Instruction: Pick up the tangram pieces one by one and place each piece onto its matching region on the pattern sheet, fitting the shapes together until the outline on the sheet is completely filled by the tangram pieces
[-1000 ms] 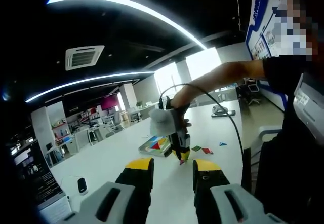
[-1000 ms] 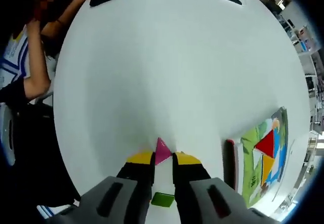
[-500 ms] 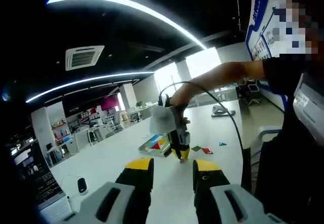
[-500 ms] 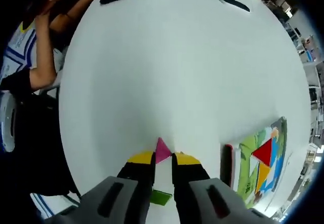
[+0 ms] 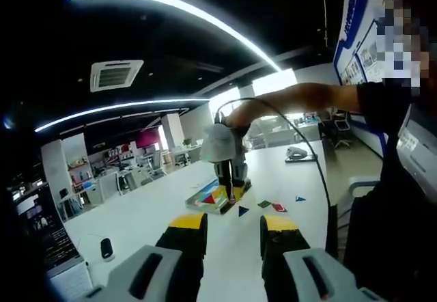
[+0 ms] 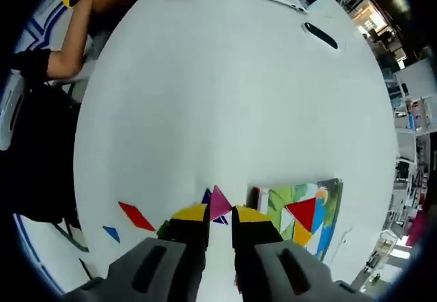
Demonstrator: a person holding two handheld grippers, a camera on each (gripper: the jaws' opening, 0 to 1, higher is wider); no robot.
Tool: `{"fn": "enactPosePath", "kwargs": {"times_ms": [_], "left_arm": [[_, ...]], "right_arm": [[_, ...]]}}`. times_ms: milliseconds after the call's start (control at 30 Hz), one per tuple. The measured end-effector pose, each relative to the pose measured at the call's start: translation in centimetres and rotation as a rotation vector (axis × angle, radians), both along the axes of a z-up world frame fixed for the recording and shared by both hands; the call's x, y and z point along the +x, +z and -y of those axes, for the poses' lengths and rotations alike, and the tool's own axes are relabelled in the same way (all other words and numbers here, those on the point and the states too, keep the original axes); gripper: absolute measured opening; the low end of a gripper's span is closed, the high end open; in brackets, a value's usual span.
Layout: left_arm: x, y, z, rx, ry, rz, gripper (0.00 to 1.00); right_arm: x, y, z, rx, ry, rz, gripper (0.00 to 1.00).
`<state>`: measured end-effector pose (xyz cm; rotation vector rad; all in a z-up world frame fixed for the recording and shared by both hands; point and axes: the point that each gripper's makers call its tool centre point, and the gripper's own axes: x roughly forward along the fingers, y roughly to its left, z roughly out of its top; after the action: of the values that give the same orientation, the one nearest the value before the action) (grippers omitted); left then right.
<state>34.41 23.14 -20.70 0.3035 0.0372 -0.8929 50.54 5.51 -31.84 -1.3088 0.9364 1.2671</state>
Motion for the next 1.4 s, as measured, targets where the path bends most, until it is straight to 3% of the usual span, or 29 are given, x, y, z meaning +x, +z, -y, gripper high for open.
{"fn": "enactPosePath", "kwargs": {"times_ms": [167,267,467,667,900,1400], "left_arm": [[-0.1,0.0,0.2,-0.001,-0.007,0.002,0.33],[-0.1,0.0,0.2,0.003,-0.003,0.002,0.33],[-0.1,-0.1,0.2,0.005,-0.002,0.003,0.33],[-0.2,-0.1,0.3,0.011,-0.006,0.005,0.33],[-0.3,-0.2,0.3,0.012,-0.009,0.006,0.33],[-0.1,-0.2,0.0,0.004,-0.003,-0.001,0.32]], "right_arm": [[3.6,1.2,1.9,-0.058,0.023,0.118,0.15],[5.5,1.6,3.2,-0.126,0.099,0.186,0.15],[7.1,1.7,4.1,-0.182,0.174,0.252,0.15],[7.5,1.0,4.2,-0.229,0.241,0.279,0.15],[8.3,0.2,3.5,-0.18,0.186,0.25,0.15],[8.7,-2.0,3.1,-0.17,0.155,0.203,0.15]]}}
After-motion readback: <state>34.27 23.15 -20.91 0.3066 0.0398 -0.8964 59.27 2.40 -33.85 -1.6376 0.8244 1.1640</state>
